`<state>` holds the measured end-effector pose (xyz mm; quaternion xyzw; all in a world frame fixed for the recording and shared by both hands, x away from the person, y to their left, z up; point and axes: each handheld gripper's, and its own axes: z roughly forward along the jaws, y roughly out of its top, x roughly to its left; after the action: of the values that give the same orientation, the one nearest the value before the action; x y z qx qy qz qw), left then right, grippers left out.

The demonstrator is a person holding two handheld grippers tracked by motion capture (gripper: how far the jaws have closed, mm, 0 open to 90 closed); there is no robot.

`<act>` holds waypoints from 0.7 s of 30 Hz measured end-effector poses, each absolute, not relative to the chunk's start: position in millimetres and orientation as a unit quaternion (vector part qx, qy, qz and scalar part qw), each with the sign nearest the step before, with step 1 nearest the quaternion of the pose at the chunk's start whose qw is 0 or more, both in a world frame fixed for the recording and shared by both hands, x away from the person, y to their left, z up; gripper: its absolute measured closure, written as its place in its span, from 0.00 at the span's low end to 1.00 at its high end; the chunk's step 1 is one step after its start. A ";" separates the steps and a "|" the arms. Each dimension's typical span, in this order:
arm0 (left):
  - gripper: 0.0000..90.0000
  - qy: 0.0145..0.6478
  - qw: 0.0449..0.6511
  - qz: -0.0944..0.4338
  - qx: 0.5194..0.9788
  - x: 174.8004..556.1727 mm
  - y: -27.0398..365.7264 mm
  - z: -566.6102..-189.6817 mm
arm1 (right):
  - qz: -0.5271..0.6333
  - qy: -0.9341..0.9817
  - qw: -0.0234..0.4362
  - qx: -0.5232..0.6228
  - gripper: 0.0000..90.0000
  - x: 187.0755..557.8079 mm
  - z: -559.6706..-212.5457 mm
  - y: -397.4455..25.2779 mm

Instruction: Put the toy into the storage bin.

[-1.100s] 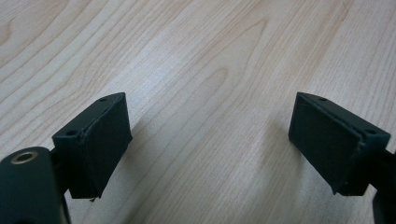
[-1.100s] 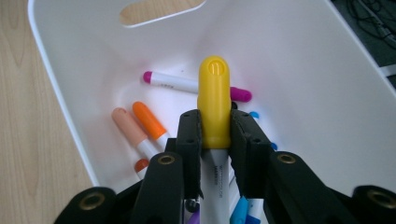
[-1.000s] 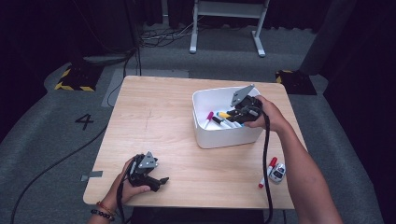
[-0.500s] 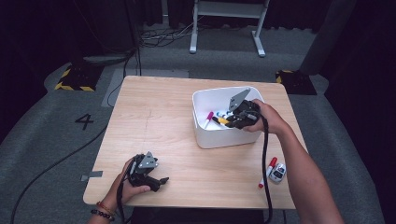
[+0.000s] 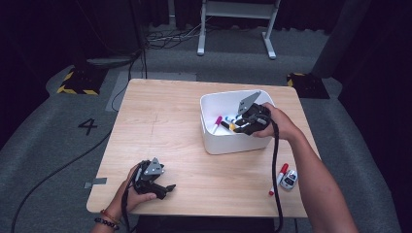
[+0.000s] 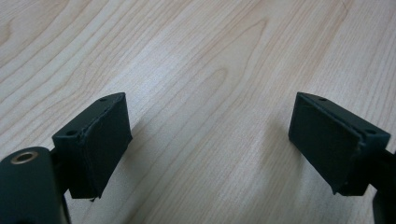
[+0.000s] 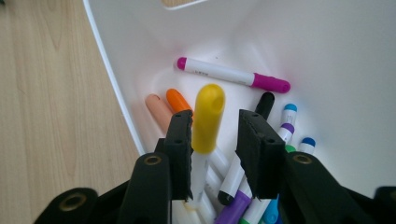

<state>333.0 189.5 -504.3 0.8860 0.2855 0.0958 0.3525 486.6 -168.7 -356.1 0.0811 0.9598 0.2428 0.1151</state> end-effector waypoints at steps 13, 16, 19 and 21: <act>0.15 0.286 0.352 0.096 0.886 332.9 189.5 -504.2 | 0.356 0.909 0.181 0.116 0.61 453.7 -328.3 -217.5; 0.15 0.285 0.352 0.096 0.886 333.0 189.5 -504.2 | 0.377 0.897 0.197 0.119 0.58 438.9 -323.1 -236.9; 0.15 0.286 0.353 0.096 0.886 333.0 189.4 -504.3 | 0.396 0.883 0.213 0.134 0.56 423.5 -322.4 -258.4; 0.15 0.285 0.352 0.096 0.886 333.0 189.5 -504.2 | 0.397 0.881 0.218 0.134 0.55 412.8 -325.2 -272.5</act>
<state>333.0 189.5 -504.2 0.8861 0.2855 0.0959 0.3524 412.8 -272.5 -325.2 0.1338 0.8815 0.3969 0.2180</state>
